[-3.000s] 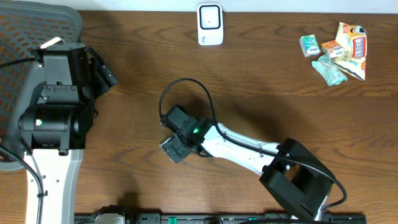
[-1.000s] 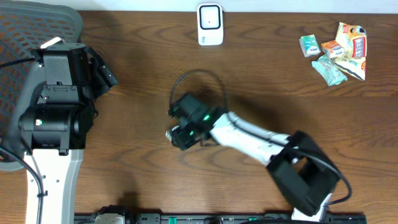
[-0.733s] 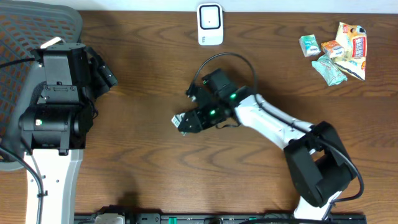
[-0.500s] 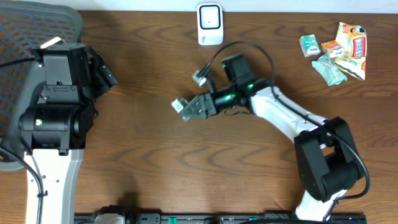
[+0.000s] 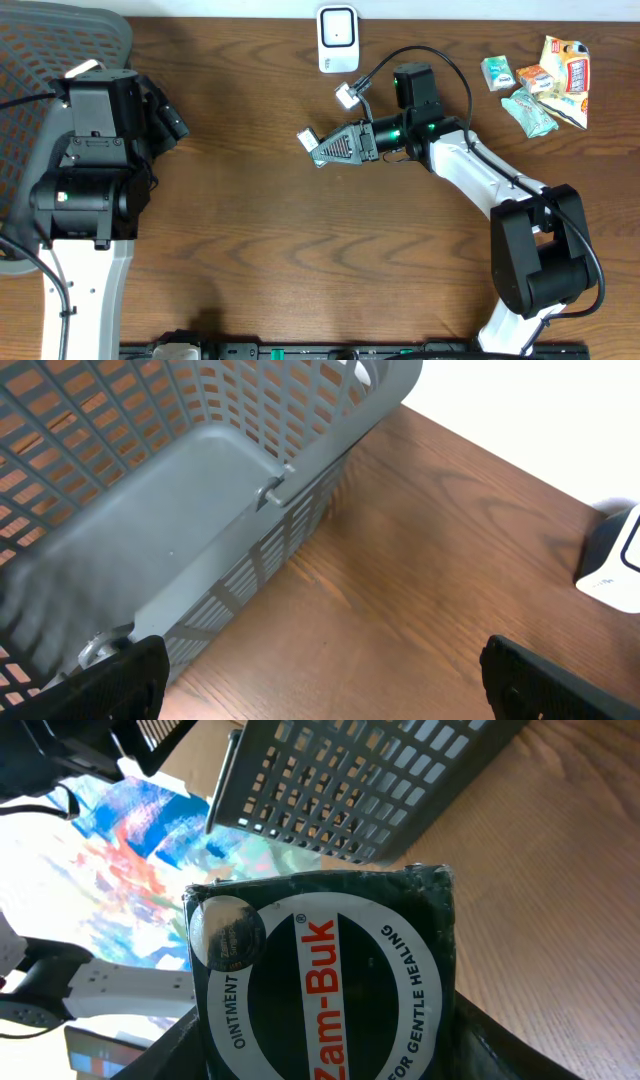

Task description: Scan the item barcode

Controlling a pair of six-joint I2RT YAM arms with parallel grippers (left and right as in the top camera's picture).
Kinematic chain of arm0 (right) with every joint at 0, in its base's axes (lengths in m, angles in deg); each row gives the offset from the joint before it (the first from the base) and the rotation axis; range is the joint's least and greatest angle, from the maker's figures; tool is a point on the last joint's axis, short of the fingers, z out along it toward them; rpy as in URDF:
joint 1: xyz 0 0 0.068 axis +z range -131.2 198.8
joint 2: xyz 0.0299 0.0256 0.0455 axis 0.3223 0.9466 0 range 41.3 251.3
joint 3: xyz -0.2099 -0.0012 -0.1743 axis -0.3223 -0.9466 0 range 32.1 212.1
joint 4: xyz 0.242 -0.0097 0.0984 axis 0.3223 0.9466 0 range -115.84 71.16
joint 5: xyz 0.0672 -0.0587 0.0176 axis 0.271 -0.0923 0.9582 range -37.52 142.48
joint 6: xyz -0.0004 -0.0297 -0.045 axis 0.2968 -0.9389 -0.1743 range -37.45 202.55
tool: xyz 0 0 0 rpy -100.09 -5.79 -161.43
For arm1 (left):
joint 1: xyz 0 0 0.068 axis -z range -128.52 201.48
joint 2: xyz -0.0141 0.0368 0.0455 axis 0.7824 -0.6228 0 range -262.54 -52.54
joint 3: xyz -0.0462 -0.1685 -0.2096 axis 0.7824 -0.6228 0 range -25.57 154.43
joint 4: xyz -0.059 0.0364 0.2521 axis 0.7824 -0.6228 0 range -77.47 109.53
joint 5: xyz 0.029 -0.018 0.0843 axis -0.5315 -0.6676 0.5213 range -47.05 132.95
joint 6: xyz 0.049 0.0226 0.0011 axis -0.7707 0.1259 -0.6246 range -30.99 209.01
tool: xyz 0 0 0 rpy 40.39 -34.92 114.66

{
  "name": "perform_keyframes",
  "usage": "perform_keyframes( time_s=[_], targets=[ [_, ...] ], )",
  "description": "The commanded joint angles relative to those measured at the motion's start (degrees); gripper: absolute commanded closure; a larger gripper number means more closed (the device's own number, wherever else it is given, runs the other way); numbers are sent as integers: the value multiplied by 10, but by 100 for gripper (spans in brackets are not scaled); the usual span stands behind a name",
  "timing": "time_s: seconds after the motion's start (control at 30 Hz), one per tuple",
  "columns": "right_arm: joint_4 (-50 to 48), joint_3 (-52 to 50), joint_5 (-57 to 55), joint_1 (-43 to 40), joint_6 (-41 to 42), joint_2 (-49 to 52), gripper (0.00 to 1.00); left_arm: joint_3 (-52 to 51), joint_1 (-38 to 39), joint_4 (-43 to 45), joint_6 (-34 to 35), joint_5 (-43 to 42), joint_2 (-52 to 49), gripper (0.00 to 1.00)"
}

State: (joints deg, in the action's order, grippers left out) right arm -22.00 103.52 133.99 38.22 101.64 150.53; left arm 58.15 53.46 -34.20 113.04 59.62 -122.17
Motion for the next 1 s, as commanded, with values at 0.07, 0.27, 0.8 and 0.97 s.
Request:
perform_keyframes(
  time_s=[0.07,0.27,0.8,0.97],
  targets=[
    [-3,3,11,-2,8,-13,47,7,-2,-1,3,6,4,3],
    [-3,3,-2,5,8,-13,47,7,-2,-1,3,6,4,2],
    [-5,3,-4,5,7,-13,46,7,-2,-1,3,6,4,3],
    [-5,3,-6,5,6,-13,46,7,-2,-1,3,6,4,2]
  ],
)
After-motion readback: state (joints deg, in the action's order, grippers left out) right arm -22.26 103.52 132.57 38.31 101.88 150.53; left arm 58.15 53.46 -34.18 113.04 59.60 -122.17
